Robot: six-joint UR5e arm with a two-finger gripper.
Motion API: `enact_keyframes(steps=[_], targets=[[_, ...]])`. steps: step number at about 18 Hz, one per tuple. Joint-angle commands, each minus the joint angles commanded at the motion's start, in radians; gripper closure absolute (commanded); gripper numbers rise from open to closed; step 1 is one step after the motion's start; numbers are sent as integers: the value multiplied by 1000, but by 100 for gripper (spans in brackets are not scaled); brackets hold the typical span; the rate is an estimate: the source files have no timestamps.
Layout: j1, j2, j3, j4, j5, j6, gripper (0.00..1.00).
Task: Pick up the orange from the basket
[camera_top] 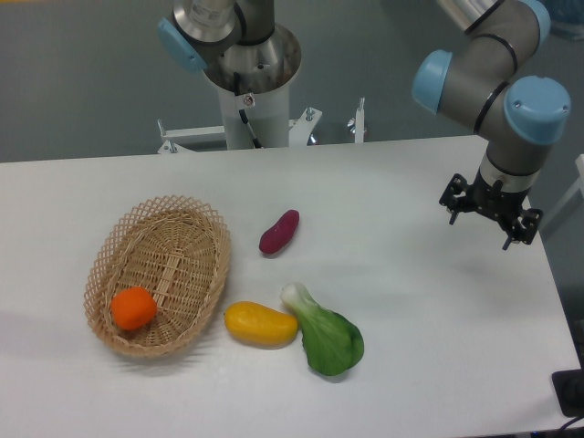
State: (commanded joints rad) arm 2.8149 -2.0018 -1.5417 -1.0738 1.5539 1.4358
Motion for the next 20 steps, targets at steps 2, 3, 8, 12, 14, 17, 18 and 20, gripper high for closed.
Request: enact_keyframes(steps=[2, 3, 8, 12, 14, 17, 18, 20], targets=[[0, 0, 0, -2, 0, 0, 0], [-2, 0, 0, 0, 0, 0, 0], [-2, 0, 0, 0, 0, -3, 0], [-2, 3, -9, 0, 0, -6, 0], [-2, 5, -12, 0, 0, -17, 0], [-3, 8, -23, 5, -5, -23, 0], [-5, 8, -26, 9, -3, -23, 0], [-9, 9, -40, 9, 2, -23, 0]])
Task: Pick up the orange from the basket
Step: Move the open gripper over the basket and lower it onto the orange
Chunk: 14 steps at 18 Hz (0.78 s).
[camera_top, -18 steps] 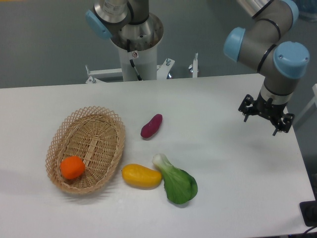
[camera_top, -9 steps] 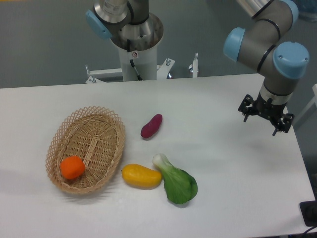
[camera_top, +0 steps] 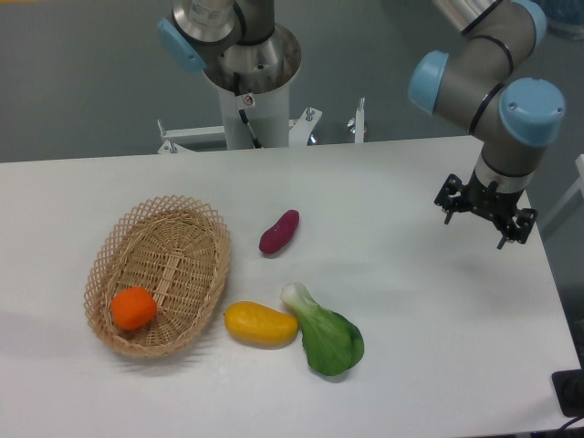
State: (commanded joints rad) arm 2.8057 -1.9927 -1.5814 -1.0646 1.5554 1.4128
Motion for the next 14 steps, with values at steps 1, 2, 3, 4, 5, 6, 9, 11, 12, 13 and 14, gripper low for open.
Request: enact_keyframes(steps=[1, 2, 3, 4, 5, 6, 9, 11, 12, 13, 14], targets=[[-14, 8, -3, -2, 0, 0, 0], [-26, 9, -8, -5, 2, -5, 0], [-38, 9, -15, -5, 2, -23, 0], [-60, 12, -26, -5, -1, -59, 0], [-74, 14, -35, -3, -9, -87, 0], [-84, 15, -40, -2, -15, -104, 0], [-143, 20, -41, 0, -37, -204, 0], [-181, 20, -42, 2, -61, -273, 0], [-202, 21, -40, 2, -63, -303, 0], [-224, 25, -40, 2, -64, -333, 0], [-248, 34, -40, 2, -64, -359, 0]])
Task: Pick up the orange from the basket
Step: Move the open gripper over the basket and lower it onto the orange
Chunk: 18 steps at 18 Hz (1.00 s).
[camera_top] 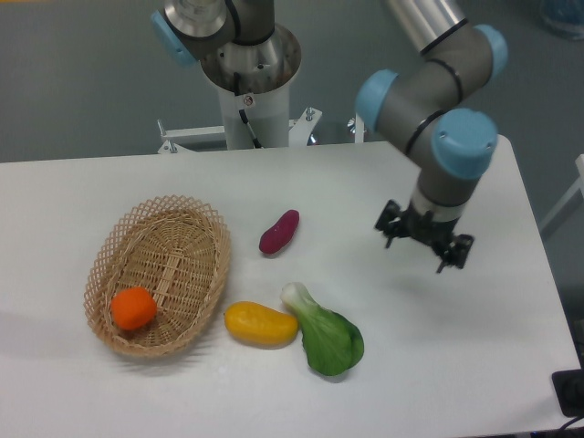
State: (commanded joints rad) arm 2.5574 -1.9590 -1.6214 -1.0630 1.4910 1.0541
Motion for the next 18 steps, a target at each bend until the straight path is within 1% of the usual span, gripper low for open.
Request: enact_keyframes(steps=[1, 3, 5, 7, 10, 12, 15, 16, 18], targets=[[-22, 14, 0, 0, 0, -22, 0], [-78, 20, 0, 0, -3, -57, 0], [-168, 32, 2, 2, -5, -123, 0], [-230, 31, 0, 14, 0, -172, 0], [-345, 25, 0, 23, -5, -187, 0], [-431, 17, 0, 26, -3, -238, 0], [-523, 9, -2, 31, -3, -243, 0], [-543, 5, -2, 31, -3, -255, 0], [-586, -15, 0, 49, -3, -273, 0]])
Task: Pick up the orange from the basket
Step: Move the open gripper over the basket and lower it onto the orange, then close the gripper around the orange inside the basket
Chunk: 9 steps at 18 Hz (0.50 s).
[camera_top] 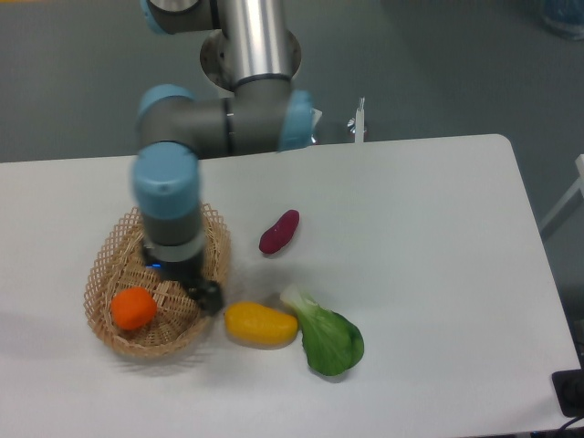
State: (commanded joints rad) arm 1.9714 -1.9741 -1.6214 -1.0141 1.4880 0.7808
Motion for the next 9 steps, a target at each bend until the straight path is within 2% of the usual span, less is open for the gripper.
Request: enact_keyframes(steps=[1, 9], targets=[[-21, -12, 0, 2, 2, -9, 0], [-46, -94, 0, 6, 2, -78, 0]])
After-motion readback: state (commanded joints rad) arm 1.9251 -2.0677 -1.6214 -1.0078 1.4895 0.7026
